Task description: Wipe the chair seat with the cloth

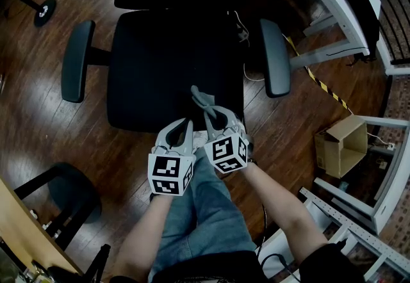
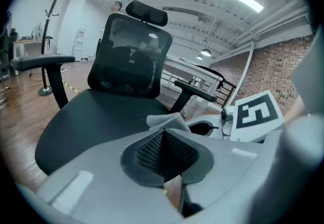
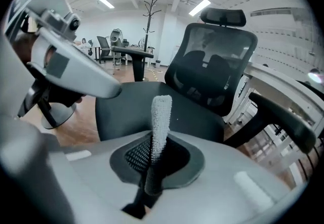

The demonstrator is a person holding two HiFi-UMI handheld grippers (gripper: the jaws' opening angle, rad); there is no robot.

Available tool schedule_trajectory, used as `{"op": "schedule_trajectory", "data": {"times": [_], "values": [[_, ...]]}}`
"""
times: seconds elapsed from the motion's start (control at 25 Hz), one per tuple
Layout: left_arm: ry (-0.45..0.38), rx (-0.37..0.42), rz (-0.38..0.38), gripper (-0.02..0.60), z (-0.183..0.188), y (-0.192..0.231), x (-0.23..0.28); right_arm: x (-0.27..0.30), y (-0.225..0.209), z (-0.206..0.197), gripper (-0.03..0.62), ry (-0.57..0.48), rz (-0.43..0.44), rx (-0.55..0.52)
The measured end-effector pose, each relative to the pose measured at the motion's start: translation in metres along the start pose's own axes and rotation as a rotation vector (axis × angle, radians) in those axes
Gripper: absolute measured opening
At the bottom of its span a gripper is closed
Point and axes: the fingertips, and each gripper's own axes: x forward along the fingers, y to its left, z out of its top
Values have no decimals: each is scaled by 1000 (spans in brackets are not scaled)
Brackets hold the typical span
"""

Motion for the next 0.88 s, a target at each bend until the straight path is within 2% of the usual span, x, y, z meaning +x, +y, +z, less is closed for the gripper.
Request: {"op": "schedule_trajectory", "data": {"times": [0.16,0.4,0.52,0.64,0.88], "values": [[-9,7,-1,5,7,5,1,19,-34,22,10,-19,-54,-6],[-16,2,11,5,20,18,10,66,-95,42,11,26,-139,-12],[-12,-2,19,5,27,26,16,84,-131,52,9,37,-195,39],[3,-4,28,5,33,34,26,102,-163,56,0,57,-245,80],[-2,-20,44,5,62,50,52,140,-214,56,0,128,-290,81]]}}
